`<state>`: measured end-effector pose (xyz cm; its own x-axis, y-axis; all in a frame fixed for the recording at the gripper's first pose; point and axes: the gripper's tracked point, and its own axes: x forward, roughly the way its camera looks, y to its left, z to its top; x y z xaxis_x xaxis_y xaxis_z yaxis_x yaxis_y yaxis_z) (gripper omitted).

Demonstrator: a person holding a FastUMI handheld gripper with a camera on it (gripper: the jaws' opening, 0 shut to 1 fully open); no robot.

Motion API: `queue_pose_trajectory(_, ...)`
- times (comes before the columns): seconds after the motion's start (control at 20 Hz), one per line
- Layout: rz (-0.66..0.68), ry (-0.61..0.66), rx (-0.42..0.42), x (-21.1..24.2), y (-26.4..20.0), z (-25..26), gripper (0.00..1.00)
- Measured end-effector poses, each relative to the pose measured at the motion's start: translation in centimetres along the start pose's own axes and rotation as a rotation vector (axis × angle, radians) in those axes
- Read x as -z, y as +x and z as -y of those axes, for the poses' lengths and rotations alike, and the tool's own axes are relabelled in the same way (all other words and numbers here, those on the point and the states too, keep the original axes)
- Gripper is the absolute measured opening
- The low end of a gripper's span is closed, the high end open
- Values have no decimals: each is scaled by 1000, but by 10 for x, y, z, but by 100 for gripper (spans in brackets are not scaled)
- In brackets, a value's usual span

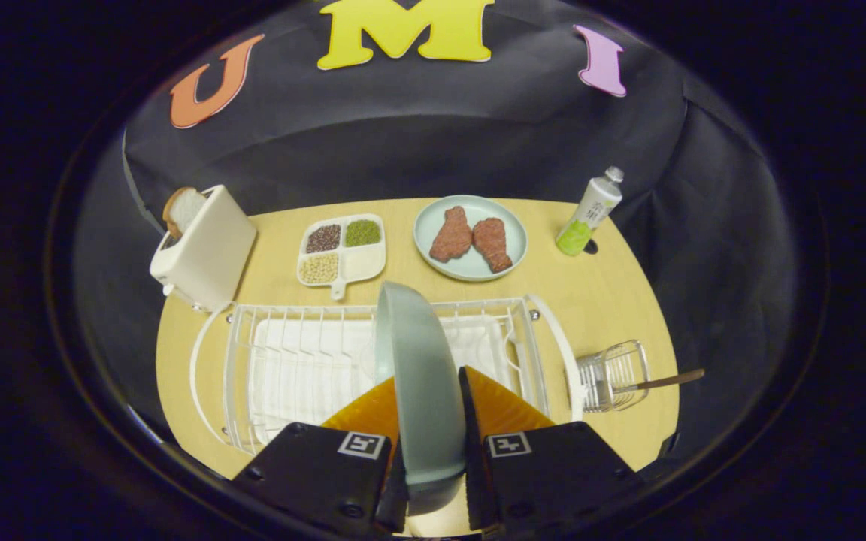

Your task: Take the plate from the dish rack, then take the spoon from the basket and place it into the plate.

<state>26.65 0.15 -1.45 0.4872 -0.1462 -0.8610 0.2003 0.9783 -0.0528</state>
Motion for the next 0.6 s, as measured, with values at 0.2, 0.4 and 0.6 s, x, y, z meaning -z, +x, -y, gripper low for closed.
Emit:
queue_pose_trajectory(0.2, 65, -4, -18, -11, -35, 1, 33)
queue_pose_trajectory(0.4, 114, 57, -222, 27, -74, -7, 33)
queue_pose_trajectory(0.6, 94, 94, -410, 99, -82, 2, 33)
